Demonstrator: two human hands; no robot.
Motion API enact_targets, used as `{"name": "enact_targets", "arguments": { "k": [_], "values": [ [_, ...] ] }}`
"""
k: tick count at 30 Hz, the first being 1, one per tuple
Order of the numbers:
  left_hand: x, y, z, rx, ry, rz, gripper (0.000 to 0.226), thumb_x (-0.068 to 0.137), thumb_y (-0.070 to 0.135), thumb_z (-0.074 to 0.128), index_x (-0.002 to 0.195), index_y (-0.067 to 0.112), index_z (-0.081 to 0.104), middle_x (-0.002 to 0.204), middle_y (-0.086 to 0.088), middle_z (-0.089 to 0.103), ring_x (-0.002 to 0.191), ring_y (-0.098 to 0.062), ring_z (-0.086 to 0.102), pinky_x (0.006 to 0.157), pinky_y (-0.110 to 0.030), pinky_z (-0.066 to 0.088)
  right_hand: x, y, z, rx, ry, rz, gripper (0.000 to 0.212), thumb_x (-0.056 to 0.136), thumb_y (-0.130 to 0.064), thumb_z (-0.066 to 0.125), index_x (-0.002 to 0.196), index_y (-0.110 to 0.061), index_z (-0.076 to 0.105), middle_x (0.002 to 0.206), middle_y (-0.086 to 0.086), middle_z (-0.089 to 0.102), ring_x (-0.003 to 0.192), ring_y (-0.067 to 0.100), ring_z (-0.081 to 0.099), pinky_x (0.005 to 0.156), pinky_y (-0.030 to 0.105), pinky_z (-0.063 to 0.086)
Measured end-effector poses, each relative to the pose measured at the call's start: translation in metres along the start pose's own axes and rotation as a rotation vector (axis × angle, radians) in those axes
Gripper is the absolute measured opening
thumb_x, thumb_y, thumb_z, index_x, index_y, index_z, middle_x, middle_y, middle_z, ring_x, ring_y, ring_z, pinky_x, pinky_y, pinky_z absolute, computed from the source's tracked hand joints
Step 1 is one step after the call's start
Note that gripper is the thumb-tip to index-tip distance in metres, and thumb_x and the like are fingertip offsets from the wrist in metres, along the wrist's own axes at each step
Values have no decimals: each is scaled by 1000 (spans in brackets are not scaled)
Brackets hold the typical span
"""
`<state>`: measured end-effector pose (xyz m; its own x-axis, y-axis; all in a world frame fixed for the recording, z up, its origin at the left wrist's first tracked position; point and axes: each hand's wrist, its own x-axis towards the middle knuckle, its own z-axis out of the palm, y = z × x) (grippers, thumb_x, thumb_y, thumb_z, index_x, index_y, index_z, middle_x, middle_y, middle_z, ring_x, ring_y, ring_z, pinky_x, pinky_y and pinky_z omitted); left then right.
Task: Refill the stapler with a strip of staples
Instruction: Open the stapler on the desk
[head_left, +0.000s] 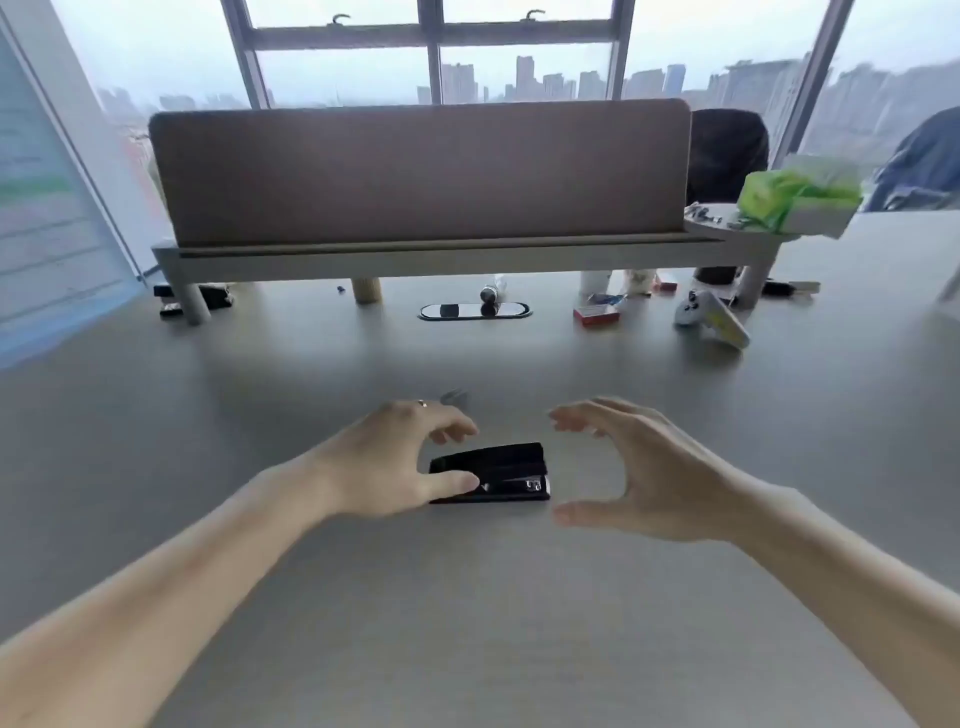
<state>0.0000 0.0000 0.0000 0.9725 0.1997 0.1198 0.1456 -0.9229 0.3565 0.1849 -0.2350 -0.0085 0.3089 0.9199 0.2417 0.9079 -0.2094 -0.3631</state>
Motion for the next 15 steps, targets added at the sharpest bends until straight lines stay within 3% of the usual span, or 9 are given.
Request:
{"name": "enact_targets", "arguments": {
  "k": [3, 5, 8, 13, 15],
  "values": [
    [-6, -5, 14, -39, 20, -39, 29, 86, 45, 79, 113, 38, 71, 105, 21, 72, 97, 12, 59, 78, -8, 41, -11, 7, 17, 28, -15, 52, 89, 69, -73, 79, 144, -30, 57, 125, -24, 61, 109, -14, 51, 99, 6, 37],
    [-9, -11, 25, -72, 35, -54, 23, 86, 41, 80, 107, 39, 72, 99, 19, 74, 93, 6, 62, 76, -12, 43, -13, 13, 29, 58, -4, 75, 78, 72, -69, 79, 138, -33, 62, 118, -26, 63, 105, -18, 52, 90, 0, 34],
    [-11, -14, 27, -121, 72, -81, 23, 85, 39, 83, 106, 39, 73, 97, 19, 74, 89, -2, 64, 75, -21, 50, -7, 15, 36, 118, 45, 114, 62, 75, -62, 80, 128, -34, 68, 110, -23, 67, 104, -8, 59, 86, 2, 37],
    [-11, -17, 29, -171, 75, -92, 25, 83, 39, 85, 105, 39, 74, 98, 17, 76, 90, -7, 67, 80, -26, 55, 5, 9, 48, 208, 68, 117, 25, 79, -46, 84, 102, -37, 76, 99, -15, 70, 93, 4, 63, 74, 6, 39],
    [-8, -13, 28, -173, 88, -86, 28, 81, 43, 84, 107, 40, 72, 100, 18, 76, 93, -6, 68, 80, -23, 54, 6, 9, 49, 223, 73, 131, 20, 80, -44, 84, 97, -36, 77, 96, -13, 70, 87, 7, 63, 70, 8, 40]
  ]
}}
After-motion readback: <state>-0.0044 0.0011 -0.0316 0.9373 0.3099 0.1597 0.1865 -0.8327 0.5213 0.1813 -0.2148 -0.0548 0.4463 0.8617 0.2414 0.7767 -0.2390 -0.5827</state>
